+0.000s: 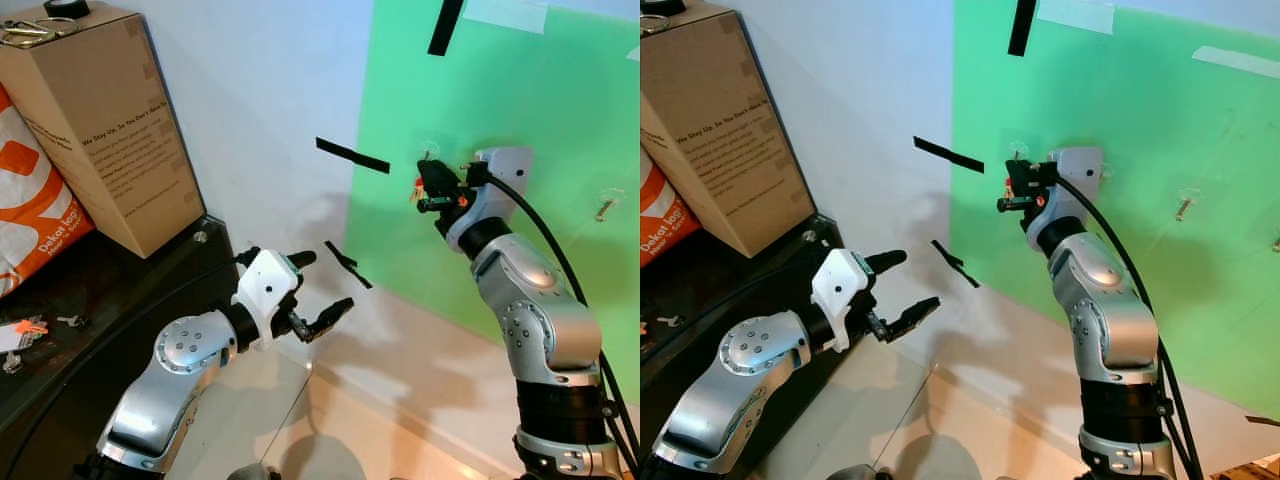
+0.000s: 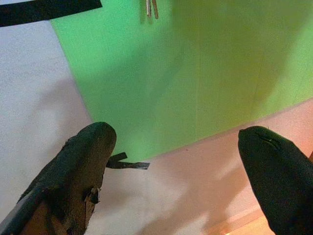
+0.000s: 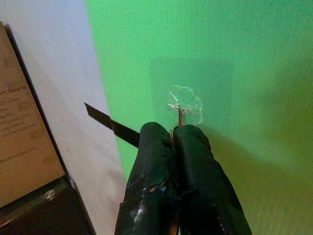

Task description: Hang keys on a hook

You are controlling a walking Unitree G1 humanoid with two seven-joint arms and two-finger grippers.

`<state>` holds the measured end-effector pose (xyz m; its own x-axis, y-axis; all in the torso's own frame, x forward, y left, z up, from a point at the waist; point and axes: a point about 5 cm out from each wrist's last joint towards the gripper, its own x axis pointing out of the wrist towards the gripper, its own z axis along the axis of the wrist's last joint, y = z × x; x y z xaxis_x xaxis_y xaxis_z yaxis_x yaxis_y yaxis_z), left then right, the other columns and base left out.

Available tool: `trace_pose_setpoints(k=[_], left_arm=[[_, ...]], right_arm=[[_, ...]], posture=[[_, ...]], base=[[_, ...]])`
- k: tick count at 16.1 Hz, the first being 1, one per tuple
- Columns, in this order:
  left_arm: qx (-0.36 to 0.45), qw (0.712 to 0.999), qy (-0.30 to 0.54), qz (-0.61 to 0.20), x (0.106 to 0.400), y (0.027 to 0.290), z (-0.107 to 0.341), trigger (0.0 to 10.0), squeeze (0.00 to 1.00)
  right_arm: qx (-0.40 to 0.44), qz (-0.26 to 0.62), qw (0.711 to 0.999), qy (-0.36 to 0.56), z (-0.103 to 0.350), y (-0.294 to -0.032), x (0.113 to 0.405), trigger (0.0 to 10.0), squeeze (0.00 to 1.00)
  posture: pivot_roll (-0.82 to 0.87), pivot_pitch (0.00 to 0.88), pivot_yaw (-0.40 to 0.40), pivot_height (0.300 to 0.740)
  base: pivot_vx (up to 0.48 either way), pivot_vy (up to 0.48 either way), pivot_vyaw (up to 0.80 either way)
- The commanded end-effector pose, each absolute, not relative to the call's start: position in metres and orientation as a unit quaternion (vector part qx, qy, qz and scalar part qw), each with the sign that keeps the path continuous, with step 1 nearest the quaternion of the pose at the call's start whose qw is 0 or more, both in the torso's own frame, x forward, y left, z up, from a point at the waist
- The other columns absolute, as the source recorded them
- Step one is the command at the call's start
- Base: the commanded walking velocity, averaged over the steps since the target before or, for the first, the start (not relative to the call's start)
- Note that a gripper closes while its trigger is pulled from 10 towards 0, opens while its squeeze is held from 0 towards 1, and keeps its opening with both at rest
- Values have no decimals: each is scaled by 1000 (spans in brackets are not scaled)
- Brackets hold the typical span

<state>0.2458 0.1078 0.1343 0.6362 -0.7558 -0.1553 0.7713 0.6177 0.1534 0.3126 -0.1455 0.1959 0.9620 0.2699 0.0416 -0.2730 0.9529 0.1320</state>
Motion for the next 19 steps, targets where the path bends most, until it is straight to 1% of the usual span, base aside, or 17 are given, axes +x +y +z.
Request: trace_pose_setpoints(k=[1,6,11,19], left_arm=[[104,895,40,-433,243,107,135,10000,0],[103,894,40,-435,242,107,135,10000,0],[100,894,38,-434,243,107,136,10000,0],[100,894,41,-434,242,108,136,10000,0]], right_arm=[[72,126,989,6,193,-148,314,10000,0],[81,105,991,26,187,-154,314,10000,0],[107,102,989,16,195,-154,316,10000,0],[124,104,987,11,202,-154,319,10000,0]], posture=[[-27,0,0,740],[-28,0,0,740],[-31,0,3,740],[-27,0,1,740]], base=[[0,0,0],[0,0,0],[0,0,0],[0,0,0]])
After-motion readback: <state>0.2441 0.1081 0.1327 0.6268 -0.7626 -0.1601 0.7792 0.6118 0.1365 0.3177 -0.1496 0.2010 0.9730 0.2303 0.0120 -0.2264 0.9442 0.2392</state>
